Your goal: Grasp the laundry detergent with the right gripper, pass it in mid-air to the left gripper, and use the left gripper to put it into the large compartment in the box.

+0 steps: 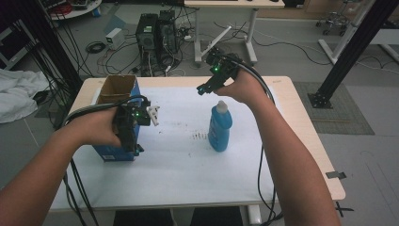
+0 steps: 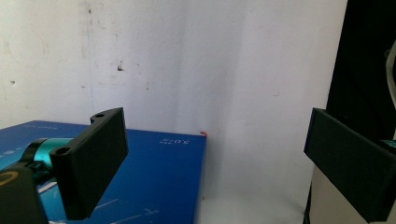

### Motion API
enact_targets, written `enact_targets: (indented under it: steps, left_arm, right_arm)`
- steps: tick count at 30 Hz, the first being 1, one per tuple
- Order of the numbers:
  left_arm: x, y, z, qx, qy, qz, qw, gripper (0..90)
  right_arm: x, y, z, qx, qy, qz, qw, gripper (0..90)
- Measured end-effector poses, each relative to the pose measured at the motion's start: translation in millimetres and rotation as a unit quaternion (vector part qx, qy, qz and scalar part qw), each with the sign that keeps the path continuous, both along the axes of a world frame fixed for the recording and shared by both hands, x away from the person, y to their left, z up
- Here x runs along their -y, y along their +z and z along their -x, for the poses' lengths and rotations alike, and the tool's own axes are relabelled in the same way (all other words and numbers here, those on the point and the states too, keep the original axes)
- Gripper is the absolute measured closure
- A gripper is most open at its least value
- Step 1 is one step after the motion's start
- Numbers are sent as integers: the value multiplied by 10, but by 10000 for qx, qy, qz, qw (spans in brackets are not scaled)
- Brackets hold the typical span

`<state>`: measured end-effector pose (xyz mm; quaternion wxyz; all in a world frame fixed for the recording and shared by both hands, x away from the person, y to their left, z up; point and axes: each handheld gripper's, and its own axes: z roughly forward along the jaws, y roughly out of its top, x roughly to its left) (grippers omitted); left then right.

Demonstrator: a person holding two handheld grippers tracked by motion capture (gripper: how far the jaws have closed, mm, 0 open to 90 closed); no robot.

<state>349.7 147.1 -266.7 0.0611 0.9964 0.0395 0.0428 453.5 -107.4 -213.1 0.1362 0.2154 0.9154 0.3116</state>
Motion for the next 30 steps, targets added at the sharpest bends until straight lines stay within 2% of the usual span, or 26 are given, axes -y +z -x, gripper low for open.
enact_targets:
  steps: [4,9,14,18,22,25,26,30]
  left_arm:
    - [-3,-12,26,-1,-39,10,10000,61]
    - [0,-31,45,-34,-74,1,10000,61]
    - [12,-54,54,-35,-67,17,10000,61]
    - [32,-54,62,-26,-114,11,9999,61]
    - [47,-67,79,-19,-131,24,9999,61]
    - [51,-76,95,-32,-139,30,9999,61]
    - [52,-76,96,-39,-150,21,9999,61]
    - [58,-84,110,-31,-149,22,9999,61]
  right_arm:
    - [89,10,0,186,-369,-396,9984,126]
    - [236,-4,24,315,-772,-781,9935,126]
    - [452,-65,75,442,-1131,-1002,9875,127]
    - [638,-119,126,452,-1354,-1179,9827,127]
    - [845,-156,198,428,-1502,-1352,9784,127]
    - [921,-170,243,419,-1521,-1431,9771,126]
    - [1005,-190,302,451,-1528,-1511,9756,127]
    - [1167,-252,456,446,-1568,-1596,9736,127]
